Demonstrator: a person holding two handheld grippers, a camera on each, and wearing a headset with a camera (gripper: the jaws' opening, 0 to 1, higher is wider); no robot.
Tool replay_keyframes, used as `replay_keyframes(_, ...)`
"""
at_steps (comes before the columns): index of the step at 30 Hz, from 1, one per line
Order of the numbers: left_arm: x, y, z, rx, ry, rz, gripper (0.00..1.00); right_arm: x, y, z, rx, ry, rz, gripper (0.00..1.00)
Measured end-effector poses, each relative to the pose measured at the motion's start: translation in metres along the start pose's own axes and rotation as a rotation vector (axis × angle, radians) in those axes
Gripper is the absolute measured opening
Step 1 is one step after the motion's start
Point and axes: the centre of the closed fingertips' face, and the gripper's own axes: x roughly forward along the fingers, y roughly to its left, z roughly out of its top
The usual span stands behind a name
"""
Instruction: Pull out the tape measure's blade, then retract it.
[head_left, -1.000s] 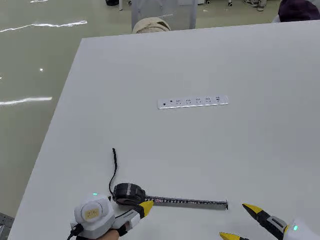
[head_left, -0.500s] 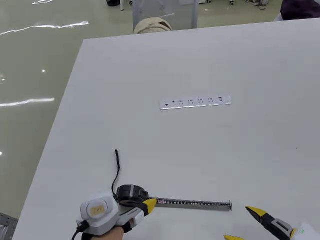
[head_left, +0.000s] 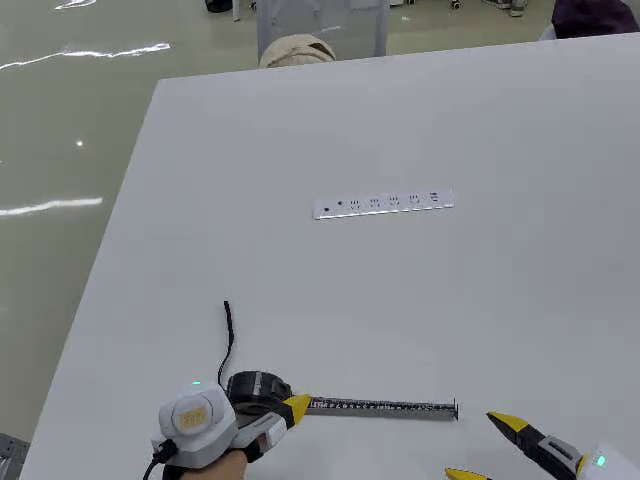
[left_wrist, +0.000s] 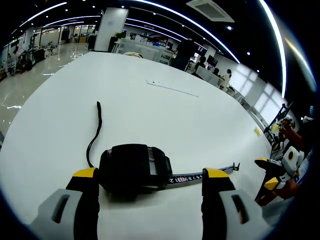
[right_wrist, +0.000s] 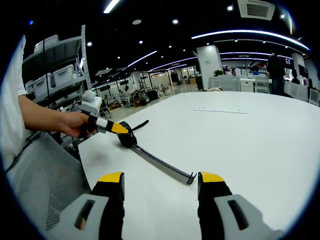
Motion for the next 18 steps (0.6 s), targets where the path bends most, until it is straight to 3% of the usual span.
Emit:
replay_keyframes(5, 0.0009, 0.0011, -0.0010, 0.009, 0.008, 0.026, 0.83, 0.0023, -0.0022, -0.0042, -0.003, 0.009, 0.003, 0.59)
replay_keyframes(18, 0.0038, 0.0081, -0.0009, -0.039, 0.004, 0.083, 0.78, 0.0058, -0.0063, -0.0085, -0.008, 0.039, 0.013, 0.57)
